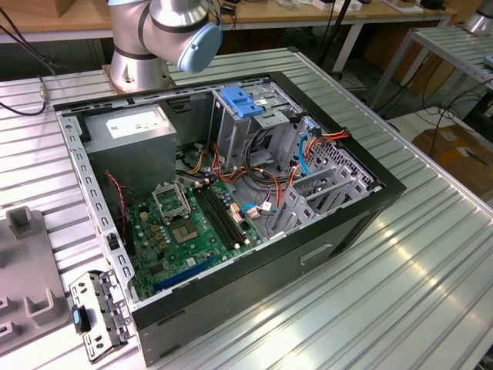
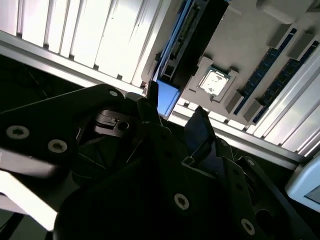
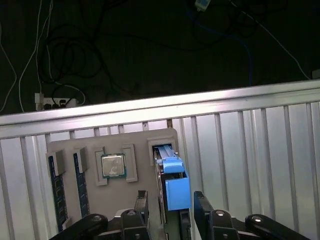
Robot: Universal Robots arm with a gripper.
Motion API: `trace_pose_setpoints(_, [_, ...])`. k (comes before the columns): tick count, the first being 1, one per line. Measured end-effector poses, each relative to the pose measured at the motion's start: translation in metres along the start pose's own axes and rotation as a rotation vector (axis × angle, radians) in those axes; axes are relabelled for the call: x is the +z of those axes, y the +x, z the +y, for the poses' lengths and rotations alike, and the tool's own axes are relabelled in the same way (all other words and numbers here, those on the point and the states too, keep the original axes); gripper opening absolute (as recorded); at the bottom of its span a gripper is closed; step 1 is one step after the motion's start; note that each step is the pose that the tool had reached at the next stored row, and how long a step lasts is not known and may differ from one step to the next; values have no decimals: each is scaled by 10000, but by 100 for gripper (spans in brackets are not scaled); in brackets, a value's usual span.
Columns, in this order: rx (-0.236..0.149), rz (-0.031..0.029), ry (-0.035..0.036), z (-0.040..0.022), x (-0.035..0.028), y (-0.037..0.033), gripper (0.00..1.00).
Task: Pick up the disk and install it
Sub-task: 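Pick up the disk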
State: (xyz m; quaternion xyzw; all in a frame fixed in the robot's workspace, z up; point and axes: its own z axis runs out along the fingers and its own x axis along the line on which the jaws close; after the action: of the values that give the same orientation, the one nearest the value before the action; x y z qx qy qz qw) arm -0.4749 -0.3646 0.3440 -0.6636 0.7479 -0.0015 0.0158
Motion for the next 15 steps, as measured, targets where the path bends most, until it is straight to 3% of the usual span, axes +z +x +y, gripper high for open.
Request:
trace_pose_setpoints(5, [-44, -11, -7, 2, 90, -2, 49])
trace_pose_setpoints(12, [-58, -32, -10, 13, 116, -20, 49])
trace_pose_setpoints(15, [-57, -14, -67, 15, 137, -26, 49])
